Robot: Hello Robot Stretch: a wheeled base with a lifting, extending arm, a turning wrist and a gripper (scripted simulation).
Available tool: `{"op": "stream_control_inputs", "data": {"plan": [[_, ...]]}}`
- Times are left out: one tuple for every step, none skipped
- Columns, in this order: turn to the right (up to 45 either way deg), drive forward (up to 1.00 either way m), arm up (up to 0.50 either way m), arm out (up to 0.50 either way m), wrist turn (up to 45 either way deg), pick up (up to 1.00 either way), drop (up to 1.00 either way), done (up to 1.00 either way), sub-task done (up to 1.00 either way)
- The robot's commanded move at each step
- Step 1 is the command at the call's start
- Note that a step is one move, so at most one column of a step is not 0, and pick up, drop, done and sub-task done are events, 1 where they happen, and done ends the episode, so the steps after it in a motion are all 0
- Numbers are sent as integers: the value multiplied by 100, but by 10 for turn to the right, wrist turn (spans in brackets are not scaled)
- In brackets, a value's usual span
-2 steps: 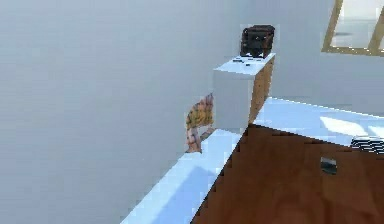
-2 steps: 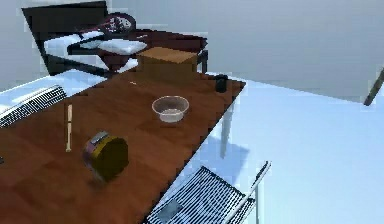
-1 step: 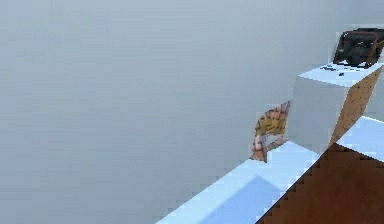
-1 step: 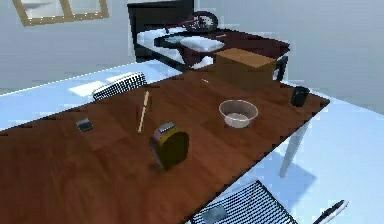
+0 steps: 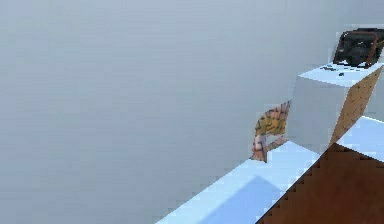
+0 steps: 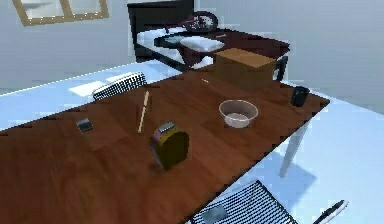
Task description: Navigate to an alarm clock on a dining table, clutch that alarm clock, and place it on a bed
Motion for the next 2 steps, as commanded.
{"op": "stream_control_inputs", "data": {"plan": [[0, 0, 38, 0, 0, 0, 0, 0, 0], [0, 0, 0, 28, 0, 0, 0, 0, 0]]}}
